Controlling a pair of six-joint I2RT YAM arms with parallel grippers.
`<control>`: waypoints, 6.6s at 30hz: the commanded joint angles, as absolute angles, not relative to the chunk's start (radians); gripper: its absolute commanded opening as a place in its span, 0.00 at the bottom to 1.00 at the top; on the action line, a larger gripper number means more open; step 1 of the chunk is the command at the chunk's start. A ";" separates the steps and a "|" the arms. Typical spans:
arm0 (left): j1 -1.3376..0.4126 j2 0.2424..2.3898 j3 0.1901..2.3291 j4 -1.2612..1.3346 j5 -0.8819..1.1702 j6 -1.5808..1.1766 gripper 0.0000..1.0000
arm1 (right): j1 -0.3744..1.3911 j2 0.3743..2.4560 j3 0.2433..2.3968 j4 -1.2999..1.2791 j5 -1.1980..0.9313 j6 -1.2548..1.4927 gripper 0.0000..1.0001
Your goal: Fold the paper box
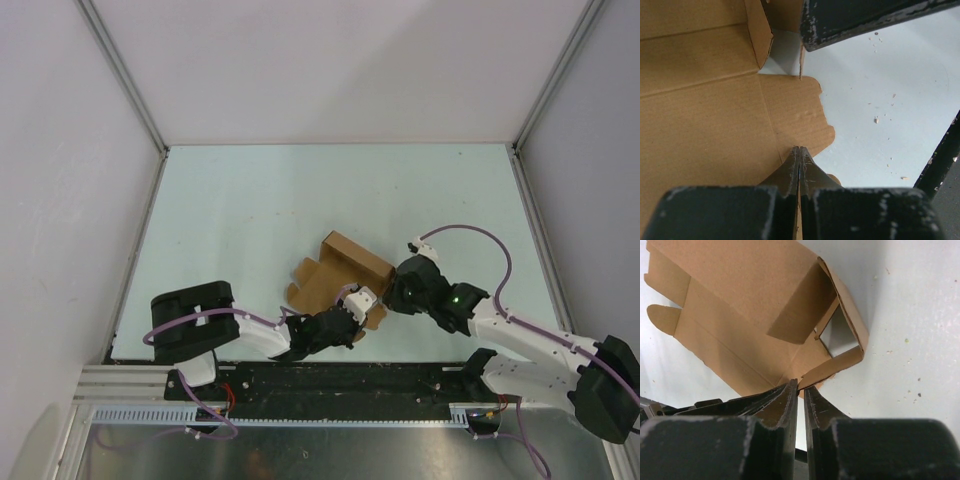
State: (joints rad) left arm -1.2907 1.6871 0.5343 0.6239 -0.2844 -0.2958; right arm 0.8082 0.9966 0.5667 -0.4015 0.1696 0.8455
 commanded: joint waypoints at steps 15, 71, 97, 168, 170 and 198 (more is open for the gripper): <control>-1.287 1.710 0.534 0.612 -0.258 -0.305 0.00 | 0.833 1.077 0.615 -0.230 0.126 0.854 0.10; -1.287 1.698 0.515 0.612 -0.245 -0.310 0.00 | 0.755 0.813 0.690 -0.351 0.202 0.769 0.40; -1.287 1.694 0.514 0.612 -0.252 -0.307 0.00 | 0.575 0.994 0.631 -0.507 0.270 0.839 0.33; -1.287 1.520 0.514 0.531 -0.241 -0.259 0.00 | 0.569 1.042 0.468 -0.147 -0.032 0.733 0.28; -1.287 1.458 0.515 0.494 -0.239 -0.252 0.00 | 0.569 1.040 0.468 -0.150 -0.032 0.729 0.28; -0.684 1.201 0.541 0.408 -0.031 0.069 0.34 | 0.548 1.017 0.468 -0.158 -0.052 0.687 0.31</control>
State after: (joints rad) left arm -0.6910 1.1812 0.5117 0.3023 -0.1860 -0.1070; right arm 0.5537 1.0363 0.4675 -0.1665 -0.0433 0.7048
